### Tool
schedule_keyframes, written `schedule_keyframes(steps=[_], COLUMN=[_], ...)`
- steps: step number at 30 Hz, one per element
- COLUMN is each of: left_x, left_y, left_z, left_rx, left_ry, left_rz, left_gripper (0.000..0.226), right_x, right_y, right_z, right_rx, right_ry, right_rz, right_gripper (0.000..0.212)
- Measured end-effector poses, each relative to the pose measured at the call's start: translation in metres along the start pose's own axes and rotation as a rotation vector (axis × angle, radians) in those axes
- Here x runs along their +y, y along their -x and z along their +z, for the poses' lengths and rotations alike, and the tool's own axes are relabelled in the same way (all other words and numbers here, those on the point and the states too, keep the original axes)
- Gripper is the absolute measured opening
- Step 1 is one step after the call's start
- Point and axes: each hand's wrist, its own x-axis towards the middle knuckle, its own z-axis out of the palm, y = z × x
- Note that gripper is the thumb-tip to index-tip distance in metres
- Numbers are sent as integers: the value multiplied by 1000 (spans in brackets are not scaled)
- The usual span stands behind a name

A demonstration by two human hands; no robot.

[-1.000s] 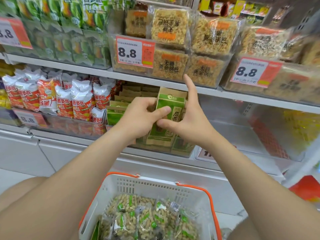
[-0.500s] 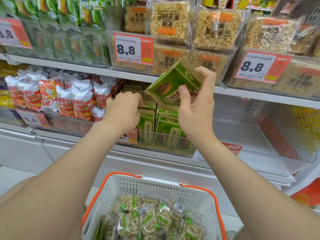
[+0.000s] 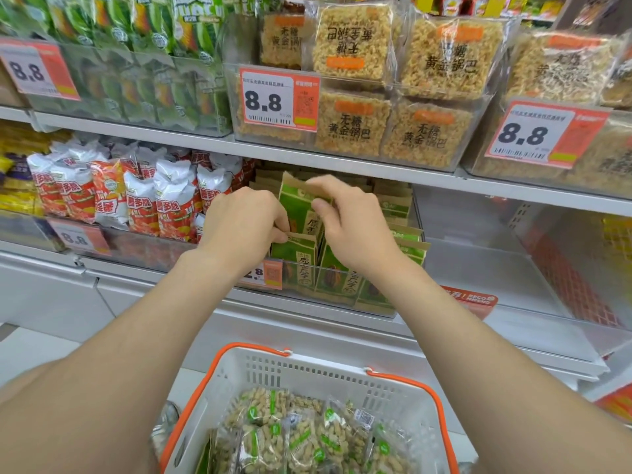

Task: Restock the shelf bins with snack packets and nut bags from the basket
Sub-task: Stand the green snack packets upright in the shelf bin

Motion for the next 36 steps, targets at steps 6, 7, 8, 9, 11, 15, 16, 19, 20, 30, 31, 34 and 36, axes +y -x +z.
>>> schedule_keyframes(steps=[6,7,8,9,11,15,16,19,20,30,31,34,36], left_x=[0,-1,-1,-2,-3,-2,-1,-1,-1,3,4,5,8], left_y=[-3,-4,-5,-6,-8,-9,-9,-10,-11,-11,-11,-14,-16], left_z=[2,3,3,4,4,3,3,4,5,7,8,8,9], left_rx=[41,44,44,42,36,45,48,53,54,-22,-61,-64,-77], left_ry=[-50,-59,-68,-79,-106,-129,-129,-118,-112,-77,-87,-134,-208], left_rz=[6,13,21,27,39,51,48,43,42,194,230,266,286], left_gripper=[6,5,5,5,7,9,10,11,10,68,66,48,38], right_x=[-12,-14,-17,-20,-23,-18,-18,-18,-16,4,5,12,19], right_y=[-20,-23,-26,-29,-36,-41,-40,-39,-39,-19,-12,14,30], right_z=[6,5,3,2,0,4,8,16,18,1,-1,-7,-9], right_rx=[-83,-126,-166,-197,-239,-301,-314,-342,-359,-165,-161,-246,-294], right_ry=[302,342,387,435,496,504,504,517,520,217,201,469,678], right_rz=[-30,-62,-100,-143,-205,-145,-106,-6,17,25,10,15,89], right_gripper=[39,42,44,45,46,36,35,36,38,31,34,53,65])
